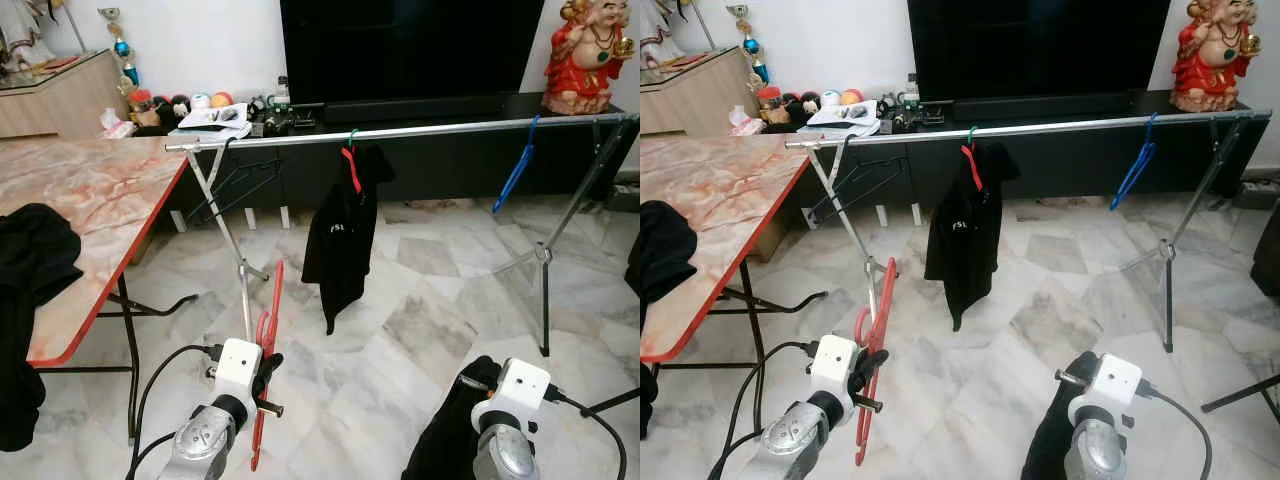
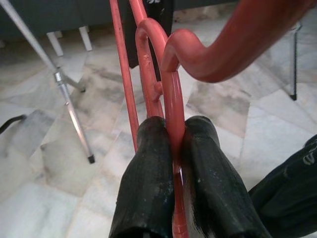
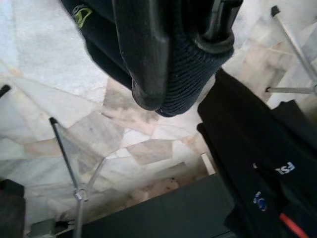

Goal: Hang hanger

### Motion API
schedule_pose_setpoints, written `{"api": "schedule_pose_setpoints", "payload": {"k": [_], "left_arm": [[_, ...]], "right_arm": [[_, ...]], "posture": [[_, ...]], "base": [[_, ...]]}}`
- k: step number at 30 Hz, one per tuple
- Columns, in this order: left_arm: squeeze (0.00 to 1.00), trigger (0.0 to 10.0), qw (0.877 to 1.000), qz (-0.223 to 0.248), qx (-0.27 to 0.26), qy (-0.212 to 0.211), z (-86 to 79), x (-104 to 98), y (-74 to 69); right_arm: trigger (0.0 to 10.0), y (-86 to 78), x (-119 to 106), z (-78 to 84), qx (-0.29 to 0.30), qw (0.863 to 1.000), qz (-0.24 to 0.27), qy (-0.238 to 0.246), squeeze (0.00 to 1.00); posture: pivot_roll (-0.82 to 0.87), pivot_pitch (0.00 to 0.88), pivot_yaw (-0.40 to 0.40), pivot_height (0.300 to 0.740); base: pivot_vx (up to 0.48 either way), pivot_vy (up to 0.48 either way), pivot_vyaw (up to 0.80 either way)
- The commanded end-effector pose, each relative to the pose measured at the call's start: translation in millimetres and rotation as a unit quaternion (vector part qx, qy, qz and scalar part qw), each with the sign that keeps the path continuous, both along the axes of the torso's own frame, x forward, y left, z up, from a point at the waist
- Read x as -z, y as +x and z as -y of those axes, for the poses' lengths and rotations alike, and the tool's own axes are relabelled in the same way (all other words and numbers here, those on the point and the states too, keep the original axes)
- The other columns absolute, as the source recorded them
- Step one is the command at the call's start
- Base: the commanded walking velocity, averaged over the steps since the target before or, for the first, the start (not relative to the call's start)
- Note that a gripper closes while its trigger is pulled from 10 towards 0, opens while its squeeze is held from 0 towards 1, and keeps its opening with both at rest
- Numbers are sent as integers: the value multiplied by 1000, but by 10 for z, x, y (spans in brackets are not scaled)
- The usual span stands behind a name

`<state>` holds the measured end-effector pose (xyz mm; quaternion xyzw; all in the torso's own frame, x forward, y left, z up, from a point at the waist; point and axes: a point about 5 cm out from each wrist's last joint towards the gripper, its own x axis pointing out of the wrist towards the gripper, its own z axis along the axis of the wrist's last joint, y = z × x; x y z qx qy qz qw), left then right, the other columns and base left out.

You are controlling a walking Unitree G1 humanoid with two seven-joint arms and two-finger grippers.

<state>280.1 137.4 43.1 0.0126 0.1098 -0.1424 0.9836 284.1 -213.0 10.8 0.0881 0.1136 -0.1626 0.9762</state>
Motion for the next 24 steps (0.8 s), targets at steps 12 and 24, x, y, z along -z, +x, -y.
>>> {"api": "schedule_pose_setpoints", "payload": {"k": [12, 24], "left_arm": [[0, 10000, 1000, -2, -9, 2, -70, -15, -23], [0, 10000, 1000, -3, -10, 1, -76, -18, -31]], "right_arm": [[10000, 36, -40, -36, -3, 1000, 12, -1, 0], [10000, 33, -38, -42, -3, 1000, 13, -1, 0]], "posture": [[13, 0, 73, 740], [15, 0, 74, 740]], "base": [[0, 0, 0], [0, 0, 0]]}}
